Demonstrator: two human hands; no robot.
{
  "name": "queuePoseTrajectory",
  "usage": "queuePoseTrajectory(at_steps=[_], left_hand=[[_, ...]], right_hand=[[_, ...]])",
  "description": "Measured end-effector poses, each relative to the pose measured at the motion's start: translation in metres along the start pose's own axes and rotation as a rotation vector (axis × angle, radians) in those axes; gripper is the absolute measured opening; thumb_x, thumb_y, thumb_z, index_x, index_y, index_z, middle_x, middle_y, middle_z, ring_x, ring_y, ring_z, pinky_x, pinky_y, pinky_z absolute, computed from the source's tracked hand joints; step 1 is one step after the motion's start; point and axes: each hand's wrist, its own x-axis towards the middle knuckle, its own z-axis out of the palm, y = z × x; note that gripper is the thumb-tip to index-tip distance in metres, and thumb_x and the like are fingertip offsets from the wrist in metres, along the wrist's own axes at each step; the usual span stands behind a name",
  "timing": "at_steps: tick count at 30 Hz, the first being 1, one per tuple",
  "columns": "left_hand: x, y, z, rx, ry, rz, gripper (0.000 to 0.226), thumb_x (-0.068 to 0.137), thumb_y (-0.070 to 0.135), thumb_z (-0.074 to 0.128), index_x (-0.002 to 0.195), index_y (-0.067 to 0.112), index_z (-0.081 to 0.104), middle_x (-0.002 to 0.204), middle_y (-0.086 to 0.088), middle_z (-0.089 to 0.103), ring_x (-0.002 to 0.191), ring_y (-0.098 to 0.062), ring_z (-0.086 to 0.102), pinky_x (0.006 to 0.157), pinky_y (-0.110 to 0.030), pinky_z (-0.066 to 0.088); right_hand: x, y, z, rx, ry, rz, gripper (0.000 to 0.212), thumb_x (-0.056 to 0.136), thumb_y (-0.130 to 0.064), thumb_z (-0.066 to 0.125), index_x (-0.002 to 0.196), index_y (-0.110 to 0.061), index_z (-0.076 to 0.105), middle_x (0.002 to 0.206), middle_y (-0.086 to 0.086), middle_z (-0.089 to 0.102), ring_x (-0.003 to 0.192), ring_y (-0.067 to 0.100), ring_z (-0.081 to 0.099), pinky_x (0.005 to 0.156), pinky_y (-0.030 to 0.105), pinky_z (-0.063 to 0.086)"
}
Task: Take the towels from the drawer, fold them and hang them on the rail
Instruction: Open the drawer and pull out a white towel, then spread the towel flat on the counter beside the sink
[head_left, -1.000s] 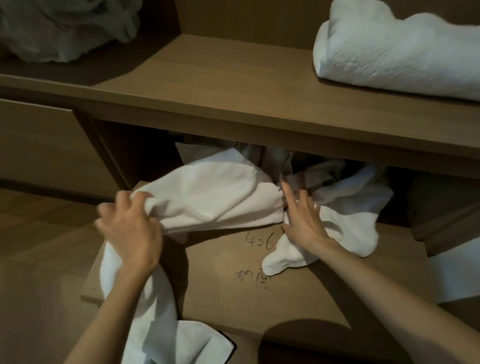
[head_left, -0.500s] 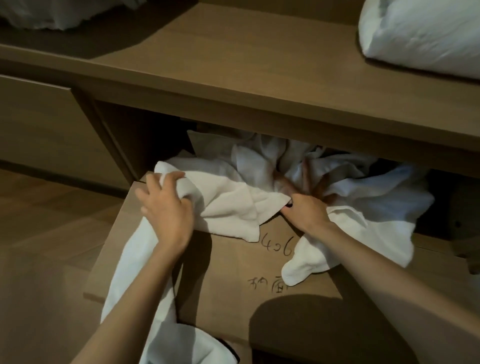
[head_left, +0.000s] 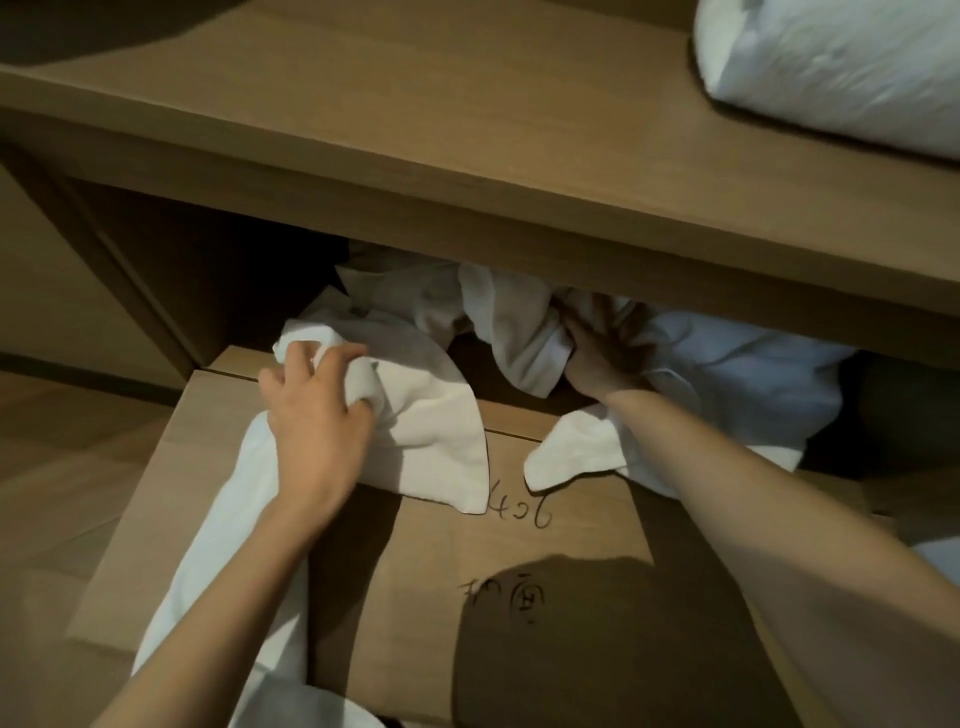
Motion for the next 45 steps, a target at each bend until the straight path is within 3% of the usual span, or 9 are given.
queuePoseTrajectory(at_steps=[4,7,12,17,25,32,38,42,45], left_hand=[[-0.004,0.012,-0.023,-0.006,-0.048,0.015,0.049,0.081,0.004,0.059,0.127,0.022,0.056,0.126,-0.01,0.042,0.109,-0.032,0.032,0.081,-0.036,0.031],[-0.011,0.03,-0.052,0.036,-0.159,0.01,0.051,0.081,0.004,0.061,0.126,0.025,0.056,0.127,-0.007,0.043,0.108,-0.029,0.033,0.081,-0.039,0.035],[-0.027,0.069,-0.122,0.058,-0.314,0.007,0.049,0.077,-0.002,0.063,0.118,0.026,0.06,0.109,0.003,0.043,0.096,-0.014,0.028,0.075,-0.033,0.032],[-0.016,0.126,-0.222,-0.023,-0.559,0.011,0.06,0.064,-0.007,0.068,0.107,0.035,0.064,0.1,0.008,0.043,0.096,-0.021,0.046,0.071,-0.023,0.03],[0.04,0.281,-0.415,-0.211,-0.55,0.146,0.063,0.059,-0.004,0.08,0.102,0.04,0.064,0.1,0.026,0.05,0.097,0.001,0.043,0.086,-0.023,0.038],[0.108,0.424,-0.589,-0.306,-0.563,0.293,0.065,0.061,0.001,0.08,0.109,0.041,0.062,0.109,0.015,0.053,0.101,0.0,0.039,0.088,-0.027,0.036],[0.116,0.502,-0.685,-0.248,-0.694,0.446,0.065,0.073,0.029,0.069,0.127,0.053,0.042,0.128,0.02,0.038,0.119,-0.009,0.032,0.103,-0.026,0.029],[0.098,0.533,-0.723,-0.498,-0.818,0.426,0.088,0.077,0.029,0.079,0.142,0.052,0.024,0.137,0.032,0.038,0.126,0.001,0.042,0.101,-0.018,0.041],[0.077,0.555,-0.731,-0.771,-0.843,0.283,0.082,0.087,0.03,0.068,0.146,0.048,0.015,0.133,0.012,0.055,0.115,-0.01,0.06,0.092,-0.022,0.051]], right_hand=[[-0.026,0.02,0.014,0.143,-0.214,0.037,0.066,0.091,-0.054,0.049,0.142,-0.061,0.009,0.142,-0.003,0.046,0.132,0.036,0.044,0.095,0.054,0.048],[-0.081,-0.004,-0.014,0.05,-0.167,-0.031,0.053,0.101,-0.033,0.037,0.149,-0.042,0.016,0.13,0.015,0.055,0.121,0.036,0.053,0.102,0.048,0.042],[-0.156,-0.03,-0.067,-0.027,-0.351,-0.222,0.06,0.102,-0.026,0.039,0.154,-0.034,0.01,0.163,-0.002,0.005,0.149,0.025,0.009,0.119,0.049,0.016],[-0.231,-0.081,-0.167,0.145,-0.407,-0.41,0.062,0.098,-0.019,0.049,0.152,-0.037,0.023,0.161,-0.018,0.004,0.148,0.007,0.007,0.12,0.028,0.014],[-0.317,-0.172,-0.398,0.117,-0.385,-0.575,0.074,0.096,-0.022,0.053,0.154,-0.032,0.008,0.162,-0.01,0.01,0.147,0.011,0.016,0.119,0.035,0.023],[-0.385,-0.233,-0.592,0.369,-0.133,-0.511,0.077,0.095,-0.012,0.054,0.154,-0.03,0.006,0.159,-0.001,0.022,0.145,0.017,0.023,0.118,0.035,0.024],[-0.421,-0.261,-0.727,0.393,-0.002,-0.442,0.028,0.099,-0.028,0.049,0.126,-0.027,0.045,0.102,-0.013,0.055,0.084,0.001,0.055,0.065,0.01,0.037],[-0.432,-0.25,-0.766,0.377,0.319,-0.548,0.015,0.098,-0.013,0.049,0.107,-0.024,0.054,0.1,-0.013,0.055,0.083,0.003,0.054,0.067,0.021,0.046],[-0.435,-0.236,-0.784,0.454,0.505,-0.612,0.019,0.094,-0.007,0.058,0.102,-0.023,0.057,0.102,-0.009,0.06,0.087,0.007,0.059,0.066,0.023,0.054]])
